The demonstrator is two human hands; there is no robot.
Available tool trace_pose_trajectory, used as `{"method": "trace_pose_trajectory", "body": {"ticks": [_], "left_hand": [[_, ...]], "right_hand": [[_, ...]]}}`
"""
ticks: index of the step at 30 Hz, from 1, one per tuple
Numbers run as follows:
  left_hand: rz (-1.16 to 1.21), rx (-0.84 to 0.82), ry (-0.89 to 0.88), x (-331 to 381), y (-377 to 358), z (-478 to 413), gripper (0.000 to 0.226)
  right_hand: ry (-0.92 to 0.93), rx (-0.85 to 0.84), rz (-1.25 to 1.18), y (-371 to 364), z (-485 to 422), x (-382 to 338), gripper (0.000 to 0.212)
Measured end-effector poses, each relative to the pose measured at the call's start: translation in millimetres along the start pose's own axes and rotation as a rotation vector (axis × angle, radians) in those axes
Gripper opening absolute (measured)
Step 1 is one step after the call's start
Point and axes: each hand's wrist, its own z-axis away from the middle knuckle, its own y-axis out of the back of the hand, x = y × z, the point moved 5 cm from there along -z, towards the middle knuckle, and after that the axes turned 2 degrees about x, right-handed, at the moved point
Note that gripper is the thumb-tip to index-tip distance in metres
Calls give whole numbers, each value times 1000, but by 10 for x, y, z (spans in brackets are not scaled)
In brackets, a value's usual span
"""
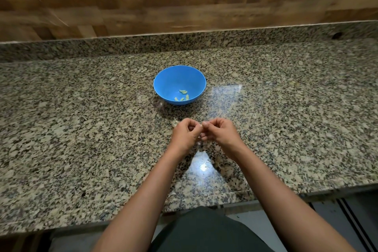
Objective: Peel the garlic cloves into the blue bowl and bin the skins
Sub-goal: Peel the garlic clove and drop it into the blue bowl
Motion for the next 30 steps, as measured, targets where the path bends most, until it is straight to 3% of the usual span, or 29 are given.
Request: {"method": "trace_pose_trajectory", "body": {"ticks": [7,12,16,21,30], "left_hand": [[-79,66,-81,68,35,19,7],[-132,57,-54,81,128,-47,2],[-123,-2,-37,39,90,12,14],[-55,-22,-81,94,71,38,14],[-175,32,-211,181,100,60,10]], "right_hand": [[-48,14,67,24,-6,46,18],[-171,-1,-326,35,26,49,12],[-246,16,-509,48,37,62,9],[-251,50,-470,69,23,100,7],[-237,-30,-446,73,15,59,13]]}}
